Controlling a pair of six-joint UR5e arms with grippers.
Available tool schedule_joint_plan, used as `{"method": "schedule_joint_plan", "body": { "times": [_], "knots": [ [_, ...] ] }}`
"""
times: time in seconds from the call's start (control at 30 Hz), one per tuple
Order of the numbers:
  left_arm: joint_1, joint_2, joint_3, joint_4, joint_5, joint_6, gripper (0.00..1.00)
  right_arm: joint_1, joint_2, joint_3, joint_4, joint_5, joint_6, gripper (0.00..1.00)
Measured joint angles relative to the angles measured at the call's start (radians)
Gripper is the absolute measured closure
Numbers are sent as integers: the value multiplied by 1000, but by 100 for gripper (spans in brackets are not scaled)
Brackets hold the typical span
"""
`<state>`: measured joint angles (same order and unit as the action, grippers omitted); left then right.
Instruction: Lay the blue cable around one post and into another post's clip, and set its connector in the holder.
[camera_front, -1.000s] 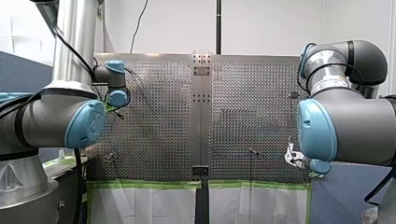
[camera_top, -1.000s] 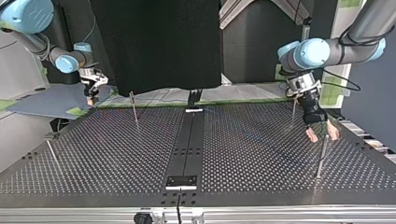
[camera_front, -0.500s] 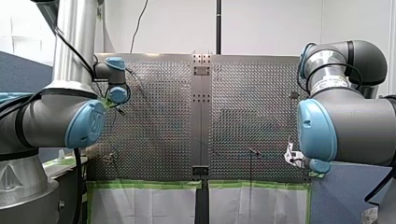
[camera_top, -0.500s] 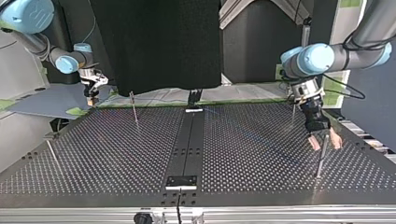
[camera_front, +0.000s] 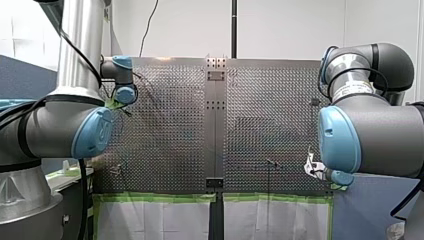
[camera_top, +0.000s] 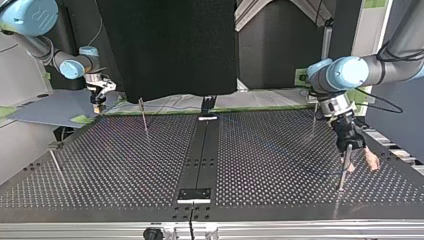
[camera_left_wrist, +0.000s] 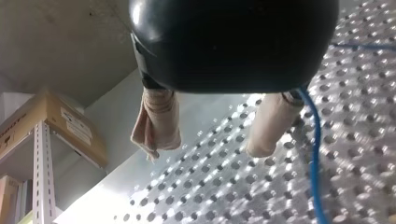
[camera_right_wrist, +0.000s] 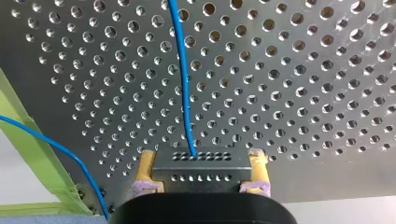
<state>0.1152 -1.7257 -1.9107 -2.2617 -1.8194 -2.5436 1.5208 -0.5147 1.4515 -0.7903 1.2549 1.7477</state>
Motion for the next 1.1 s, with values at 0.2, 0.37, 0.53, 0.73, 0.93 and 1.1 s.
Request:
{"method": "schedule_joint_plan", "body": {
  "times": [0.2, 0.37, 0.53, 0.73, 0.93, 1.1],
  "knots": [
    [12, 0, 4, -5, 3, 6, 0, 0, 0, 1, 0, 0, 0, 100],
    [13, -1, 4, -5, 11, 12, 0, -1, 1, 0, 0, 0, 1, 100],
    [14, -1, 4, -3, 21, 14, 0, -6, 0, 0, 0, 9, 0, 100],
    [13, -2, 4, -1, 39, 14, 0, -19, -8, 0, 10, 48, -25, 100],
    [13, -2, 4, -1, 43, 15, 0, -27, -46, 20, 36, 68, -46, 100],
    [12, -2, 4, -1, 44, 17, 0, -33, -87, 59, 32, 82, -47, 100]
  ]
}}
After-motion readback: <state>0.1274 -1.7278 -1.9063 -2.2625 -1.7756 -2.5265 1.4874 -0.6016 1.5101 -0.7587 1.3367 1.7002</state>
